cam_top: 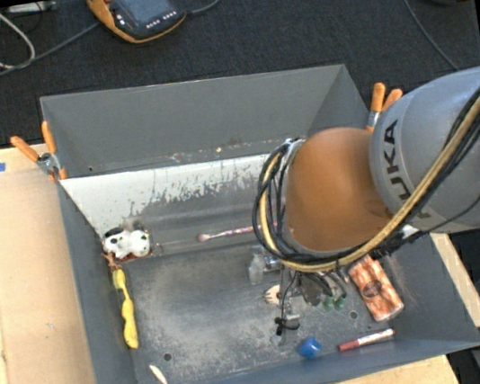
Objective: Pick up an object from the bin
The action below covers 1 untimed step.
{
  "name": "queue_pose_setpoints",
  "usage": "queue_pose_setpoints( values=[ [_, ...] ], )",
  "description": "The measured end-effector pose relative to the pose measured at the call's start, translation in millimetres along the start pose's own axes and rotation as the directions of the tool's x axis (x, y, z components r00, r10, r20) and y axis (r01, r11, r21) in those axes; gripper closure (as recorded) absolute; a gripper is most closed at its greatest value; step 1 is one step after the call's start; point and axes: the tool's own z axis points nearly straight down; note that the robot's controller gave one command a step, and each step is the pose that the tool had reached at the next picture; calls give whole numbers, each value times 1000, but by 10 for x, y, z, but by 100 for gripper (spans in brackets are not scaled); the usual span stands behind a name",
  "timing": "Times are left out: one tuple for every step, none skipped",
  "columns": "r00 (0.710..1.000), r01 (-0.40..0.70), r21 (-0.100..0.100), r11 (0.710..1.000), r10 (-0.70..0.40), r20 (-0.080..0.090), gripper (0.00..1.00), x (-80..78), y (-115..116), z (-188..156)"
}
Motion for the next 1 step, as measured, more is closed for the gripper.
queue_pose_setpoints(
  values=[
    [1000, -3, -1, 1000, 3, 7, 0, -19, -4, -32]
  ],
)
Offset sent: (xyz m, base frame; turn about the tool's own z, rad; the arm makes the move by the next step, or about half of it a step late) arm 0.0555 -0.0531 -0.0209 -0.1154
